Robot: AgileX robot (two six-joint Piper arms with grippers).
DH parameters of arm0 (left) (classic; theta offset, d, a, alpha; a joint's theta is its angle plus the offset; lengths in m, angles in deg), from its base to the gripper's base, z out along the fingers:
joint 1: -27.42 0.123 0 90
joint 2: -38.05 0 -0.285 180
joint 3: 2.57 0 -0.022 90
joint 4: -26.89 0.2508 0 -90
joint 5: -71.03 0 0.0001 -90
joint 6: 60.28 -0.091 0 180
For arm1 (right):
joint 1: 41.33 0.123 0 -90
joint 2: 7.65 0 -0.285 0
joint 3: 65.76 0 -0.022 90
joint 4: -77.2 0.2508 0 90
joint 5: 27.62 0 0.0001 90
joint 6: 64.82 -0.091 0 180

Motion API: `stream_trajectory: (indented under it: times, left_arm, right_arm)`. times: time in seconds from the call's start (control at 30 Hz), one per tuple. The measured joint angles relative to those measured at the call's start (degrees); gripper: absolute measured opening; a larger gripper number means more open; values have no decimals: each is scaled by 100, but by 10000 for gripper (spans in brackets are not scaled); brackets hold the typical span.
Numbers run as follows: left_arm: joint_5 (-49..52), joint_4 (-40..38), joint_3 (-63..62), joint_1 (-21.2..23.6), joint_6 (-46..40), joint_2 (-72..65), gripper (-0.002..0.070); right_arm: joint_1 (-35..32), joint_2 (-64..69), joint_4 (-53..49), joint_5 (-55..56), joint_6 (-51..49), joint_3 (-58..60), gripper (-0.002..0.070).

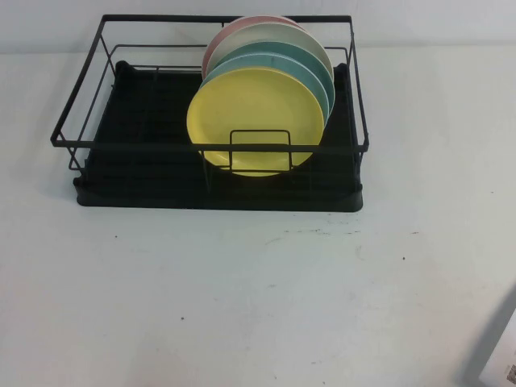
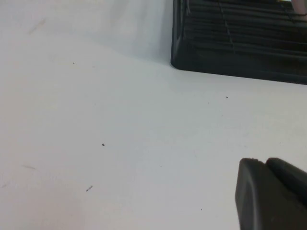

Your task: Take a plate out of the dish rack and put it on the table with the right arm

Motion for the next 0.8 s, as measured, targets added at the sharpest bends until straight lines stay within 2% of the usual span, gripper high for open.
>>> stream_trajectory:
  times: [0.8]
  left_arm:
    - [0,0,0,0,0,0,-4]
  right_arm:
    - [0,0,47,21,0,0,-18]
